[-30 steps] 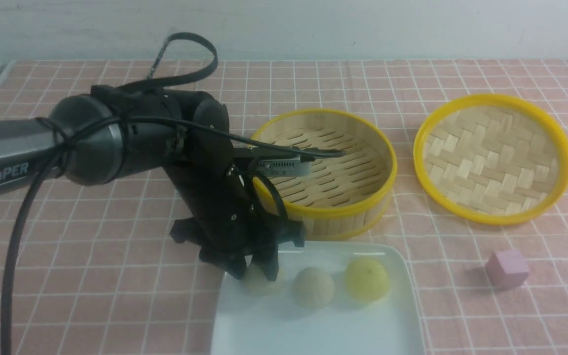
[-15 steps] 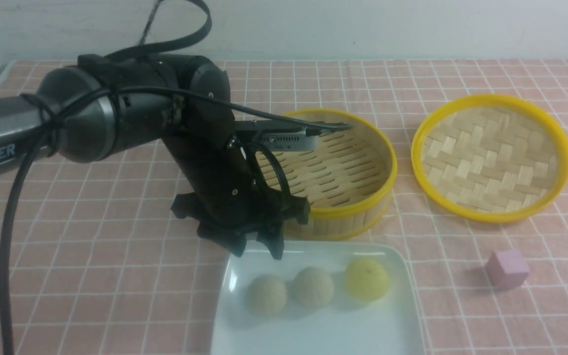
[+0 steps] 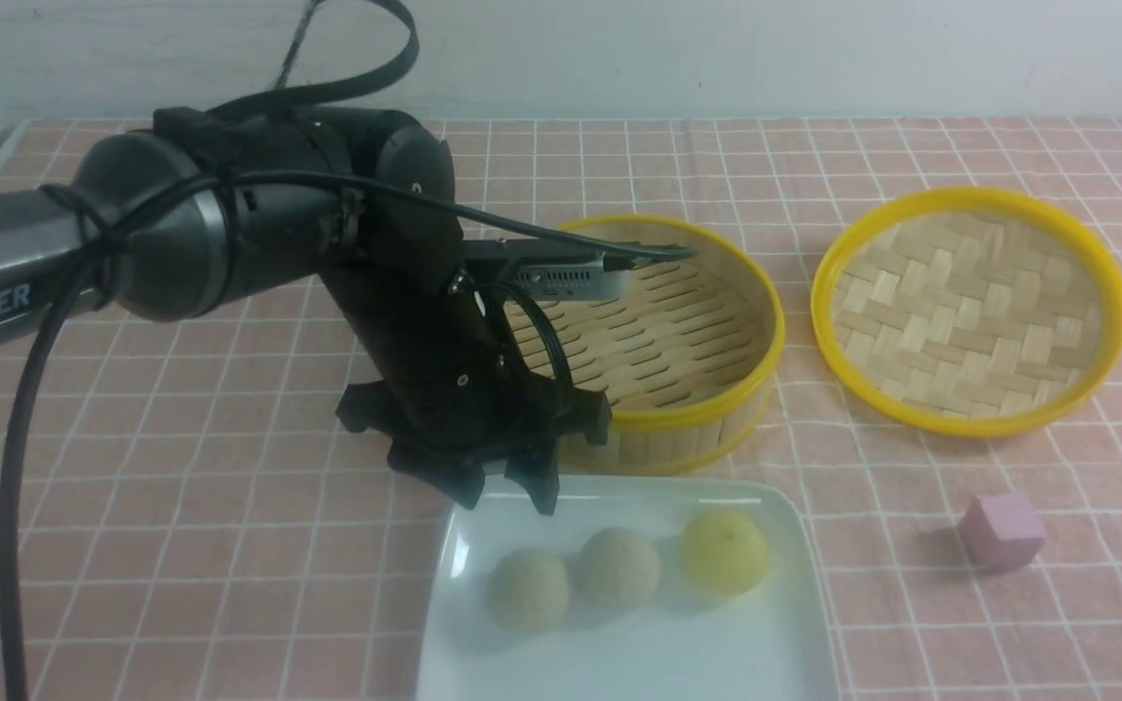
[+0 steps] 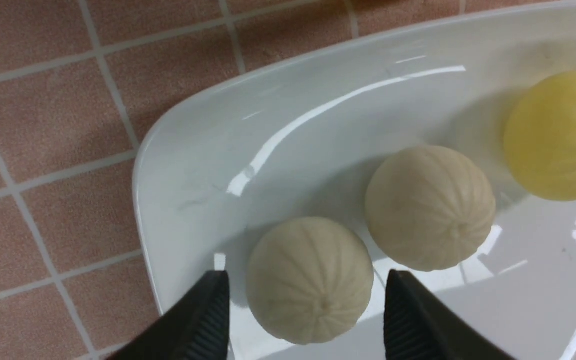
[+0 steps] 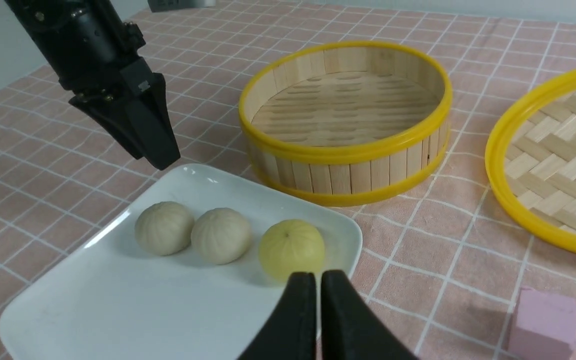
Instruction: Put the steamed buns into the plate on the pink tablecloth.
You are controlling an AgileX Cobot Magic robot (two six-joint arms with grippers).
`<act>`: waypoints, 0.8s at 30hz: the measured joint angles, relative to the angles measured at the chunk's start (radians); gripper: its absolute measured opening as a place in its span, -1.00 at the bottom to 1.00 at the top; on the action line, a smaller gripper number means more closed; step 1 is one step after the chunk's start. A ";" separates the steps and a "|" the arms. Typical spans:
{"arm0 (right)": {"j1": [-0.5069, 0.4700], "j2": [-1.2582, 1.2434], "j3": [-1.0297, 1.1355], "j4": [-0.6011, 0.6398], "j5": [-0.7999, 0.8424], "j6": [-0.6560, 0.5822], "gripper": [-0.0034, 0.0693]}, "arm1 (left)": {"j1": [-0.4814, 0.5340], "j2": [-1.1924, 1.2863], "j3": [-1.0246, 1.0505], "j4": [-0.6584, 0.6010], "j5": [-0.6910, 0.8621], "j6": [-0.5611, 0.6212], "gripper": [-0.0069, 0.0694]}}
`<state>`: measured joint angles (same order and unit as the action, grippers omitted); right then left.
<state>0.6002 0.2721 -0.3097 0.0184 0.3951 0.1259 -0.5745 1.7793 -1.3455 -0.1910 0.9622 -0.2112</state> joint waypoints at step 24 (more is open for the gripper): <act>-0.022 -0.069 0.089 -0.012 -0.013 0.000 -0.83 | 0.000 0.000 0.000 0.041 -0.002 0.000 0.12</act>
<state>0.5782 0.2027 -0.2206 0.0069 0.3825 0.1259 -0.5745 1.7793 -1.3455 -0.1496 0.9607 -0.2112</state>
